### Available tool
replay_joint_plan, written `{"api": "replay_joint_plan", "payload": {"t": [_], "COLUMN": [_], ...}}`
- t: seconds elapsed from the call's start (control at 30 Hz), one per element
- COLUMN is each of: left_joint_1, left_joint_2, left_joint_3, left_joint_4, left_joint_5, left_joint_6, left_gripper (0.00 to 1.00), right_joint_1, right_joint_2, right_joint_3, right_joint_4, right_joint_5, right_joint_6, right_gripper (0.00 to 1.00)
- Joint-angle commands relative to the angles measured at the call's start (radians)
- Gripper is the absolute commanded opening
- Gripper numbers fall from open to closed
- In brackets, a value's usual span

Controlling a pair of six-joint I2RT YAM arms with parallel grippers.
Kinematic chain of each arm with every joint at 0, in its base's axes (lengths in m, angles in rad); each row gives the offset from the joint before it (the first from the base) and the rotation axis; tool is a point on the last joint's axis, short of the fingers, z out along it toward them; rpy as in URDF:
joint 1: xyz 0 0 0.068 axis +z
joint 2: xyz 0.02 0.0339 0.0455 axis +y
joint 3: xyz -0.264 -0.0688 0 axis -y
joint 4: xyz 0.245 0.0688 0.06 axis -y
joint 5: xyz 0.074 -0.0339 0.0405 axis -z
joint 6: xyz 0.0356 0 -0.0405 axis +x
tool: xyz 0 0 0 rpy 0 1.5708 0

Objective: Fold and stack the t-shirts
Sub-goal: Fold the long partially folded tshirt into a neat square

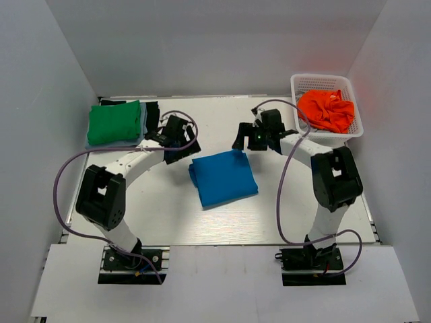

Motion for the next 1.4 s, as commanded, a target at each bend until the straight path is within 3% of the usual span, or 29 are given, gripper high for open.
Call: {"api": "replay_joint_plan", "payload": {"t": [0.0, 0.13, 0.27, 0.33, 0.43, 0.53, 0.77, 1.0, 1.1, 1.2, 1.37], "left_joint_1": [0.019, -0.002, -0.012, -0.012, -0.012, -0.012, 0.008, 0.008, 0.008, -0.010, -0.010], "left_joint_2": [-0.011, -0.053, -0.074, -0.074, -0.002, 0.077, 0.178, 0.206, 0.165, 0.111, -0.008], "left_joint_3": [0.116, 0.077, -0.037, -0.065, -0.075, -0.066, -0.152, -0.105, -0.005, 0.090, 0.042], "left_joint_4": [-0.074, -0.005, 0.207, 0.270, 0.336, 0.358, 0.337, 0.208, 0.154, 0.090, 0.079], "left_joint_5": [-0.094, -0.019, 0.261, 0.326, 0.441, 0.464, 0.435, 0.336, 0.244, 0.191, 0.152], "left_joint_6": [0.015, 0.064, 0.104, 0.104, 0.094, 0.075, 0.057, 0.092, 0.129, 0.150, 0.129], "left_gripper": [1.00, 1.00, 1.00, 1.00, 1.00, 1.00, 1.00, 1.00, 1.00, 1.00, 1.00], "right_joint_1": [-0.027, -0.022, -0.022, -0.019, -0.022, -0.024, -0.025, -0.019, -0.015, -0.010, -0.004], "right_joint_2": [0.048, -0.027, -0.136, -0.159, -0.144, -0.065, 0.190, 0.213, 0.141, -0.051, -0.263], "right_joint_3": [0.153, 0.066, -0.048, -0.095, -0.161, -0.163, -0.055, -0.058, -0.060, -0.103, -0.278], "right_joint_4": [0.023, 0.090, 0.139, 0.153, 0.272, 0.384, 0.400, 0.365, 0.336, 0.319, 0.300], "right_joint_5": [-0.091, -0.159, -0.209, -0.228, -0.333, -0.392, -0.363, -0.344, -0.348, -0.314, -0.187], "right_joint_6": [0.001, 0.022, 0.045, 0.068, 0.100, 0.148, 0.199, 0.179, 0.133, 0.108, 0.093], "right_gripper": [0.90, 0.90, 0.90, 0.90, 0.90, 0.90, 0.90, 0.90, 0.90, 0.90, 0.90]}}
